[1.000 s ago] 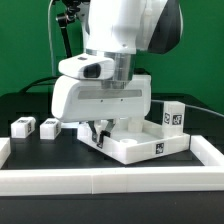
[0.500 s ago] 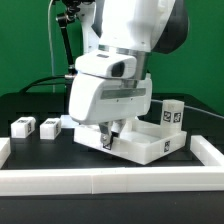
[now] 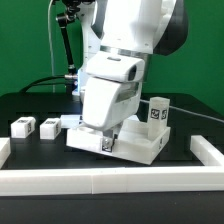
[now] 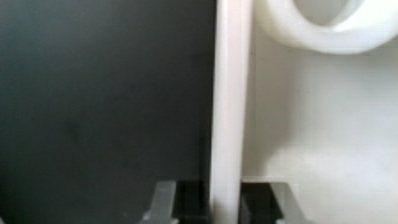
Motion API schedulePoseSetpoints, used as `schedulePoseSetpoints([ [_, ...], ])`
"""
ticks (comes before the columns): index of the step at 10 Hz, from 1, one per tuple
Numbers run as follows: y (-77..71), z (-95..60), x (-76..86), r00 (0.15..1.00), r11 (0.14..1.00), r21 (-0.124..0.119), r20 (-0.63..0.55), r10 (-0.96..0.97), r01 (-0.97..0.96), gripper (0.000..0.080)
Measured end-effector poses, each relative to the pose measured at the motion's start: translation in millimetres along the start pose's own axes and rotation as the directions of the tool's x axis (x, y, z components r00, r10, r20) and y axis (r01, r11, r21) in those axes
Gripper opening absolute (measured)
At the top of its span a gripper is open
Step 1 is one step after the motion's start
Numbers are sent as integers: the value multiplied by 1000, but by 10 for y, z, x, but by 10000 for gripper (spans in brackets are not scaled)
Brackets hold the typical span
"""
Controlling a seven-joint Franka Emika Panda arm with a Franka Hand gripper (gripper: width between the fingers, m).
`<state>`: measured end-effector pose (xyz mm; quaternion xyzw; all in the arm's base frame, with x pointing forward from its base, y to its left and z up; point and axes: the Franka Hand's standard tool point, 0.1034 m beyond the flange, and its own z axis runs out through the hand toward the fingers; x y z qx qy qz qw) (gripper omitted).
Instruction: Assemble square table
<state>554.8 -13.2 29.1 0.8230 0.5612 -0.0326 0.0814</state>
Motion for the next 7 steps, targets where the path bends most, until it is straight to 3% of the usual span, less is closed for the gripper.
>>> schedulePoseSetpoints([
  [3,165,-34,315,988,987,-37,-1,-156,156,69],
  [6,342,-115,597,966,965,-45,16,-258,259,68],
  [7,339,-104,584,967,966,-46,15,-254,254,68],
])
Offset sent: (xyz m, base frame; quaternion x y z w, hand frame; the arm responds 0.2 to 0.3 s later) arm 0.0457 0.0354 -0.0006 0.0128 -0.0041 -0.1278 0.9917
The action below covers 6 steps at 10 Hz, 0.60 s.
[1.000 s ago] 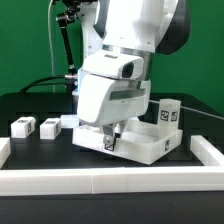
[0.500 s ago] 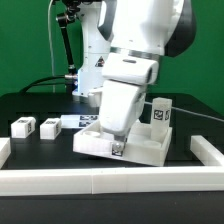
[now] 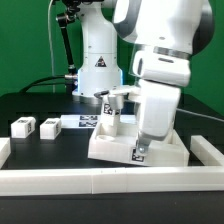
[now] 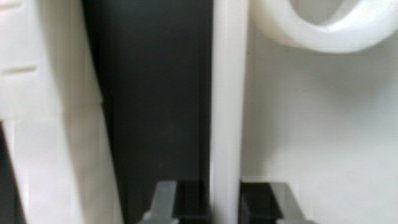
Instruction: Assemble square table
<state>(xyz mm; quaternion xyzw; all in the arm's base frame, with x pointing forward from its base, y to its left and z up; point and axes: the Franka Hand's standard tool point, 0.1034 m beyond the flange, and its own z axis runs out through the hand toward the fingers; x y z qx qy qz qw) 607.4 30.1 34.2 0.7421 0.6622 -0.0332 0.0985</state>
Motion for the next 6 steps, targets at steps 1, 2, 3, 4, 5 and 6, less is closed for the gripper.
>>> schedulePoseSetpoints([
  [1,0,4,-10,1000,1000,1,0,6,-6,67],
  [2,0,4,-11,1000,1000,1,0,7,-7,67],
  [3,0,5,-15,1000,1000,1,0,10,-10,67],
  [4,0,6,-16,1000,1000,1,1,11,-11,67],
  [5,15,2,-2,1000,1000,8,4,8,-8,67],
  [6,79,-22,79,1000,999,37,15,9,-10,64],
])
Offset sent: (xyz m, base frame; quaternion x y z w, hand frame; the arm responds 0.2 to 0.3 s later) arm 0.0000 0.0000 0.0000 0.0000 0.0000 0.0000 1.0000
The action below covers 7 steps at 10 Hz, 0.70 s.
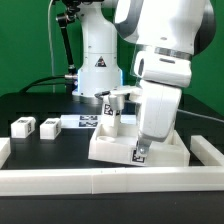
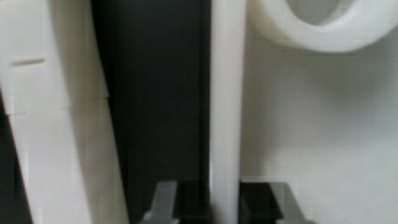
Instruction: Assemble square table
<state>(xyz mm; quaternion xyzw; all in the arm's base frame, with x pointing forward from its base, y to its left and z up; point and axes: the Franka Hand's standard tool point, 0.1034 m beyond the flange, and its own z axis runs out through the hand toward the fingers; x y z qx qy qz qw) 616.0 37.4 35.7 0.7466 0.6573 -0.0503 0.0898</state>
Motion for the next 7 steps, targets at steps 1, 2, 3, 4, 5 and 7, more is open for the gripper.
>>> schedulePoseSetpoints([
  [1,93,-20,86,1000,1000,6,4,-2,2,64],
  [2,174,-38,164,1000,1000,1,3,-9,9,63],
  [3,240,-70,238,1000,1000,0,11,-27,27,63],
  [4,259,-78,274,999,999,4,15,-35,34,63],
  [5,250,-61,247,999,999,8,16,-31,31,63],
  [7,246,-52,235,999,1000,10,17,-30,30,63],
])
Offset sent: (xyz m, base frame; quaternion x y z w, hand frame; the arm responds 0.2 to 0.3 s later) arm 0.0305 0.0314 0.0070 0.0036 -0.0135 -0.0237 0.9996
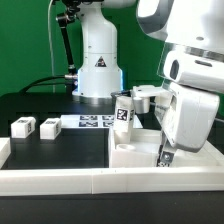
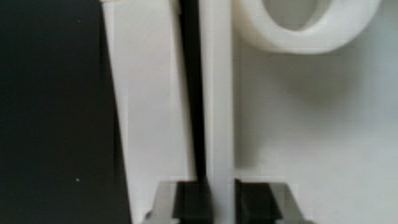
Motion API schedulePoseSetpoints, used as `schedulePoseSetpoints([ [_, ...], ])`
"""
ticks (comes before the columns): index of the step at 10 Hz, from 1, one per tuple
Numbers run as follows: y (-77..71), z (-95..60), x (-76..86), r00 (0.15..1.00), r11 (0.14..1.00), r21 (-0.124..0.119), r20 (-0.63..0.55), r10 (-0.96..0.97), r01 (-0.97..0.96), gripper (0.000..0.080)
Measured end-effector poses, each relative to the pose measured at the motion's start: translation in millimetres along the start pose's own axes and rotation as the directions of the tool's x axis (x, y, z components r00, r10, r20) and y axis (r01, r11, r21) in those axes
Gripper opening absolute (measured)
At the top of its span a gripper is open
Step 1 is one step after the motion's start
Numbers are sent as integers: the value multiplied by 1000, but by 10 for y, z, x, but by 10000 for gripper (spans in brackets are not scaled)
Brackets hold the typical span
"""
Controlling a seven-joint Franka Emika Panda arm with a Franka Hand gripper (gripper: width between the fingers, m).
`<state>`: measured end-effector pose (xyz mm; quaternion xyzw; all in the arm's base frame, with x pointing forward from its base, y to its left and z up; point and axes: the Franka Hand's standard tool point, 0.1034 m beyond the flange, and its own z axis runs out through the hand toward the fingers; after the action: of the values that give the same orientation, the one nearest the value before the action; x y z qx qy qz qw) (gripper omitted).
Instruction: Assemble square table
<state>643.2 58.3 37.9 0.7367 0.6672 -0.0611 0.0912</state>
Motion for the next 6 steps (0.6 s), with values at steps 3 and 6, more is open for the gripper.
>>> schedulePoseSetpoints([
  [3,1,1,1,1000,1000,3,3,-11,11,63],
  [6,34,-26,68,999,999,14,12,-33,33,63],
])
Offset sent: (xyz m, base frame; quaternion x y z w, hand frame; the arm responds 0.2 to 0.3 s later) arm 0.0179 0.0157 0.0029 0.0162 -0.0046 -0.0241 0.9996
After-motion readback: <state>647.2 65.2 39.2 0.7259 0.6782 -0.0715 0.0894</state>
